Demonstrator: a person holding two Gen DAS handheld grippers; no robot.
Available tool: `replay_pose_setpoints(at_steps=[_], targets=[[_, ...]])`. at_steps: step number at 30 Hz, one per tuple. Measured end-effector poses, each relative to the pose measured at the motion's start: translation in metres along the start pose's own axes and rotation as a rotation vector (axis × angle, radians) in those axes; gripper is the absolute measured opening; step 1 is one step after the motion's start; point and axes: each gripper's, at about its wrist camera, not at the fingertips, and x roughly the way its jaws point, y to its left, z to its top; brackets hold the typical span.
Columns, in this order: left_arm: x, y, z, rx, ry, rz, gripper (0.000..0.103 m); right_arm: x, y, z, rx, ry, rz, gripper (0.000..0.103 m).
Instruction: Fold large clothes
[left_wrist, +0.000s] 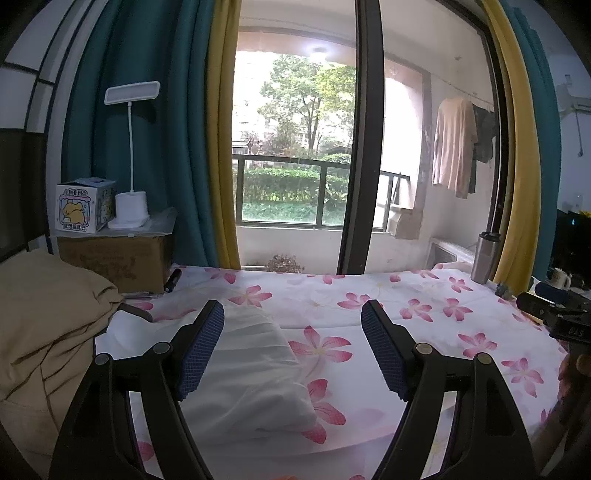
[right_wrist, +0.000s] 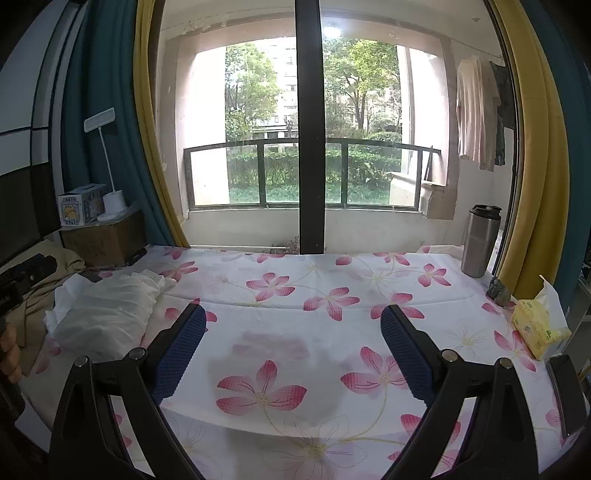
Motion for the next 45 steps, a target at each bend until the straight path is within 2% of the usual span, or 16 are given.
replay_pose_setpoints(at_steps=[45], targets=[[-0.0023, 0.0013, -0.0004, -0.028, 0.003, -0.025, 0.080, -0.0023, -0.0006, 0.0000, 0.004, 0.013, 0.006, 0.095]])
